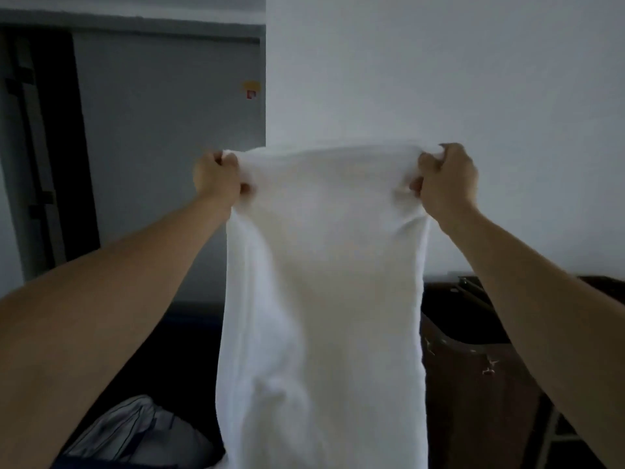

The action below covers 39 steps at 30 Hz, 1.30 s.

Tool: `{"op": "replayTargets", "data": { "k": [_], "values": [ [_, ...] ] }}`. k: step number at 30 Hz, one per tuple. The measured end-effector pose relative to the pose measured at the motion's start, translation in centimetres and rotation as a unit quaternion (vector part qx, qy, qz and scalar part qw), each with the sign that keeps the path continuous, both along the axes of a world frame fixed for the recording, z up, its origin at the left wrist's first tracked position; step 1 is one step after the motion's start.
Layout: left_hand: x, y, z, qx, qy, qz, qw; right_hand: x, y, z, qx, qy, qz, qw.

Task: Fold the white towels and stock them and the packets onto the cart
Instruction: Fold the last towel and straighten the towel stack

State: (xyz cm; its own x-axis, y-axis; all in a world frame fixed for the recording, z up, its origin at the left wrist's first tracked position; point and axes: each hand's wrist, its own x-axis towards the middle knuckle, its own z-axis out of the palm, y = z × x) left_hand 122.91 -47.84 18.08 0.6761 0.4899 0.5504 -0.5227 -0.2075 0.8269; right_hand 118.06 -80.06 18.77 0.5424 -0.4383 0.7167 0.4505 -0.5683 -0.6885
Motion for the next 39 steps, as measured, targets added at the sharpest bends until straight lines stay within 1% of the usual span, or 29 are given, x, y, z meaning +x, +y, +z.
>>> {"op": "replayTargets", "data": {
  "k": [1, 2, 4, 5, 7, 10, 13, 20, 25, 29, 32, 39],
  "values": [
    [0.0, 0.1, -0.2, 0.003, 0.009, -0.012, 1.0, -0.4, 0.2, -0.5, -0.009, 0.031, 0.011, 0.999],
    [-0.2, 0.1, -0.3, 0.005, 0.011, -0.017, 1.0, -0.4, 0.2, -0.8, 0.0, 0.038, 0.015, 0.999],
    [-0.5, 0.2, -0.3, -0.006, -0.004, -0.015, 1.0, -0.9, 0.1, -1.0, 0.023, 0.021, -0.003, 1.0],
    [-0.7, 0.3, -0.4, -0.019, -0.005, -0.015, 1.0, -1.2, 0.1, -1.0, 0.021, 0.03, -0.011, 0.999],
    [-0.8, 0.6, -1.1, -0.034, -0.006, -0.011, 0.999, -1.8, 0.4, -1.3, 0.014, 0.045, 0.003, 0.999],
    [-1.2, 1.0, -1.6, -0.02, -0.024, -0.006, 0.999, -2.6, 0.7, -0.9, 0.034, 0.011, 0.0, 0.999],
    [-1.9, 1.2, -1.7, -0.021, -0.013, -0.032, 0.999, -3.2, 0.6, -1.0, 0.031, 0.044, 0.013, 0.998],
    [-2.3, 0.7, -1.2, -0.01, 0.0, -0.035, 0.999, -3.7, -0.4, -0.8, 0.016, 0.029, -0.019, 0.999],
    [-0.7, -0.3, -1.5, -0.018, 0.009, -0.044, 0.999, -3.3, -1.3, -0.8, 0.013, 0.027, -0.027, 0.999],
    [2.5, -1.3, -2.2, -0.016, 0.037, -0.053, 0.998, -0.4, -2.1, -1.1, 0.015, 0.039, -0.021, 0.999],
    [6.0, -2.2, -2.1, -0.016, 0.044, -0.041, 0.998, 3.1, -2.8, -0.7, 0.009, 0.034, -0.026, 0.999],
    [16.2, -4.5, 2.1, -0.021, 0.029, -0.024, 0.999, 15.4, -5.0, 3.3, 0.007, 0.009, -0.041, 0.999]
  ]
}}
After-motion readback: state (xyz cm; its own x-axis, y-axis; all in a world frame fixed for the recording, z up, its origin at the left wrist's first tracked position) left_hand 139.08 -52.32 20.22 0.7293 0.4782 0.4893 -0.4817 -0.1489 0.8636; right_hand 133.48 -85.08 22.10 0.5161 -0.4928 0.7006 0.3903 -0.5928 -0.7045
